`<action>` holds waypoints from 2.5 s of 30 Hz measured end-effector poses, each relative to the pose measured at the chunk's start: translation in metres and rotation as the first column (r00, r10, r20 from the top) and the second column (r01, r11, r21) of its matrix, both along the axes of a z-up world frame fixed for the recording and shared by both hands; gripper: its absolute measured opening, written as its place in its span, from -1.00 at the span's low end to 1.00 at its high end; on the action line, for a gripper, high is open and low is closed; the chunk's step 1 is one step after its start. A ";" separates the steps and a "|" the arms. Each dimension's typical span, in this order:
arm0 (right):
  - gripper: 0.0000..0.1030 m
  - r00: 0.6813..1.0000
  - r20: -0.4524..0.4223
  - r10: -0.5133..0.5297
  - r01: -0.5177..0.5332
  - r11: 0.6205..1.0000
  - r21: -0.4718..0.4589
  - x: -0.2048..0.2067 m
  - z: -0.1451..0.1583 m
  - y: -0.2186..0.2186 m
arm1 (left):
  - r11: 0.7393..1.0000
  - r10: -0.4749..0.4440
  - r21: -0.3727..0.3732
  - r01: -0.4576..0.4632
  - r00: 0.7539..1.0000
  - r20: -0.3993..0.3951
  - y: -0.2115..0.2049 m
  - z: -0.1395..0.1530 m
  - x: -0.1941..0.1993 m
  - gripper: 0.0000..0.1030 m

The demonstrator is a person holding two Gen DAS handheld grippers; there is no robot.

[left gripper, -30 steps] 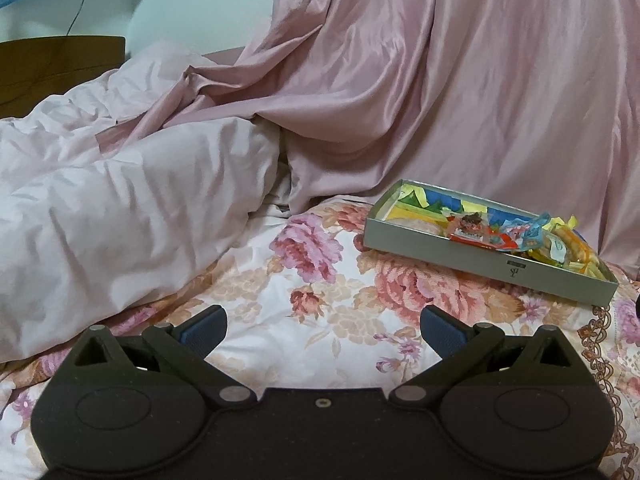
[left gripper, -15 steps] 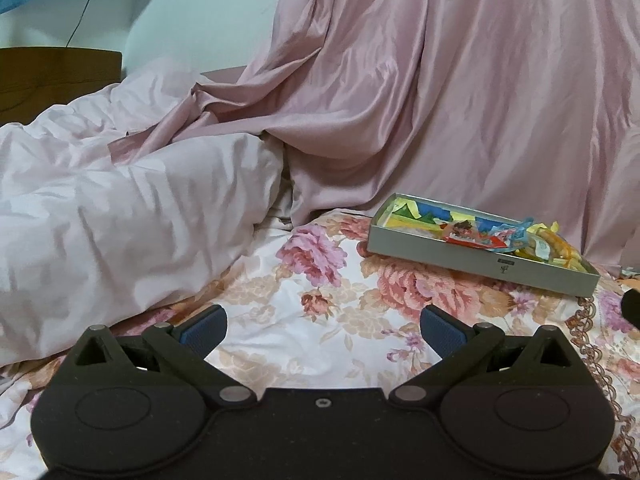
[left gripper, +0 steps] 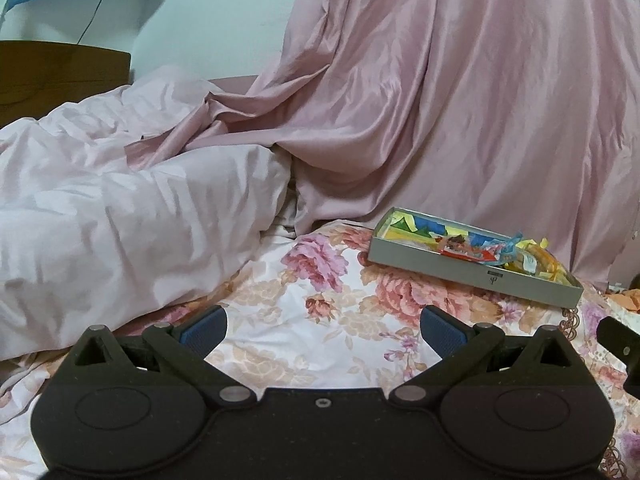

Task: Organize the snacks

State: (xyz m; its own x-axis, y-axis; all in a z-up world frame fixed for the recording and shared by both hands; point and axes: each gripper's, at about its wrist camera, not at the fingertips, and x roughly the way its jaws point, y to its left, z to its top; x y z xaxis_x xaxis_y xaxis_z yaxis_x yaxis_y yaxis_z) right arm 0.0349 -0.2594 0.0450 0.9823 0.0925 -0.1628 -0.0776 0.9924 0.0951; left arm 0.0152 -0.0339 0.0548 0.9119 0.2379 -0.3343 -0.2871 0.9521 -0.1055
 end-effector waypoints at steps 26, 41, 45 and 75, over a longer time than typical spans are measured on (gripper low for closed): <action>1.00 0.994 -0.096 0.049 -0.051 0.999 -0.019 0.020 -0.012 0.014 | 0.998 -0.022 0.052 0.026 0.997 -0.071 -0.010 -0.028 0.005 0.99; 1.00 0.993 -0.106 0.052 -0.055 0.998 -0.025 0.020 -0.013 0.014 | 0.999 -0.006 0.043 0.009 0.998 -0.063 -0.008 -0.027 0.003 0.99; 1.00 0.993 -0.108 0.052 -0.055 0.998 -0.026 0.020 -0.013 0.014 | 0.999 -0.006 0.044 0.009 0.998 -0.063 -0.008 -0.027 0.003 0.99; 1.00 0.993 -0.111 0.050 -0.053 0.998 -0.028 0.020 -0.012 0.017 | 0.999 -0.010 0.042 0.013 0.998 -0.067 -0.010 -0.027 0.003 0.99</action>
State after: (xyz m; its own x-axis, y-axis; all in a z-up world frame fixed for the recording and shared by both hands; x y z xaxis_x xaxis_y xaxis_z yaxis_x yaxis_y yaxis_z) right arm 0.0549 -0.2428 0.0329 0.9523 0.1357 -0.2734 -0.1193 0.9900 0.0757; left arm 0.0187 -0.0442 0.0275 0.8908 0.2426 -0.3841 -0.2810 0.9586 -0.0462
